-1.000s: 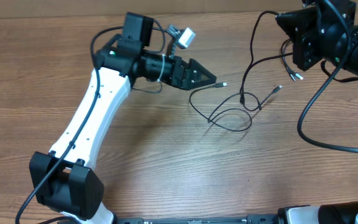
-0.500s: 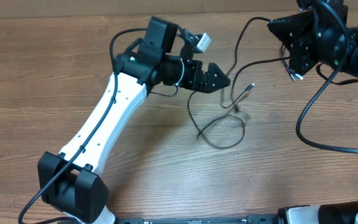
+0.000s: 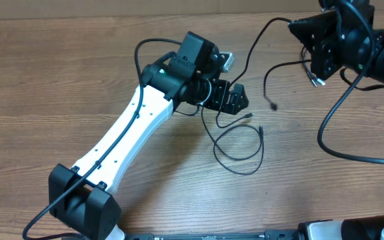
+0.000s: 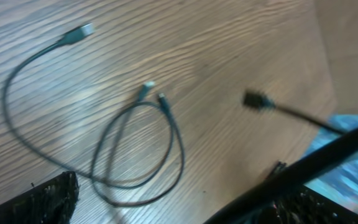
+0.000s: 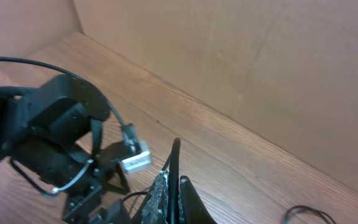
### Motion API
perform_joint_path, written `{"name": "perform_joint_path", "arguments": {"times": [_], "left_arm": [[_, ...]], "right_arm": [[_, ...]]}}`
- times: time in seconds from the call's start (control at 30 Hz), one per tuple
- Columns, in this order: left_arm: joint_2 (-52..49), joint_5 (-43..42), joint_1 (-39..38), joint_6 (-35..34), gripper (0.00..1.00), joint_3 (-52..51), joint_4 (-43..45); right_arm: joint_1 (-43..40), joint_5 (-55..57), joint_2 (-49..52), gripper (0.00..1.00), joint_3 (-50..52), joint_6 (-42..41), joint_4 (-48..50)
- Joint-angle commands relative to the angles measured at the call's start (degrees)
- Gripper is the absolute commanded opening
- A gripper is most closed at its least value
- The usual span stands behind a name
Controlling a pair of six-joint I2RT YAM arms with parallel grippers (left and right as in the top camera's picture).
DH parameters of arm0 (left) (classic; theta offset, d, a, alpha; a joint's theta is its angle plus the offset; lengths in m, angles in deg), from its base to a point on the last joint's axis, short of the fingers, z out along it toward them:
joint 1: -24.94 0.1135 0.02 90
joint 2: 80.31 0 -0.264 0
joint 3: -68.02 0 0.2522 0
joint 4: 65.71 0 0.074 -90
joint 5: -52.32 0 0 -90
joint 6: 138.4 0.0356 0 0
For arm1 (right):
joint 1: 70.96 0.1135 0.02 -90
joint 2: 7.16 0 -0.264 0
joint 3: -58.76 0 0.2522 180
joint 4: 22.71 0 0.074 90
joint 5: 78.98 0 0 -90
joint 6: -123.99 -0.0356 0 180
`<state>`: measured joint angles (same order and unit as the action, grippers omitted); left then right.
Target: Untangle cables
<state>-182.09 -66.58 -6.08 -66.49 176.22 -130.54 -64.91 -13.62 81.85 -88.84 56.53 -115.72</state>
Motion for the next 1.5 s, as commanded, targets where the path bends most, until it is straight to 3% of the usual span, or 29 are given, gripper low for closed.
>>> {"name": "perform_joint_path", "arguments": {"times": [0.0, 0.2, 0.4, 0.63, 0.97, 1.47], "left_arm": [[0.63, 2.54, 0.74, 0.63, 1.00, 0.59, -1.22], [0.63, 2.51, 0.68, 3.82, 1.00, 0.59, -3.43], [0.63, 2.56, 0.68, 4.17, 1.00, 0.59, -3.74], [0.63, 2.56, 0.68, 4.15, 1.00, 0.59, -3.76], [0.63, 2.56, 0.68, 4.15, 1.00, 0.59, -3.74], [0.63, 2.56, 0.68, 4.15, 1.00, 0.59, -3.76]], "right_arm": [[-0.02, 4.52, -0.22, 0.04, -1.25, -0.79, 0.52], [-0.04, 20.37, -0.22, 0.04, -1.25, -9.18, 2.23], [-1.31, 29.86, -0.15, 0.04, -1.22, -12.59, 2.40], [-8.74, 28.11, 1.42, 0.04, -1.11, -15.76, 2.47], [-18.99, 13.29, 7.15, 0.04, -1.11, -15.74, 1.14], [-28.87, 12.28, 17.31, 0.04, -1.11, -16.59, 3.41]]}}
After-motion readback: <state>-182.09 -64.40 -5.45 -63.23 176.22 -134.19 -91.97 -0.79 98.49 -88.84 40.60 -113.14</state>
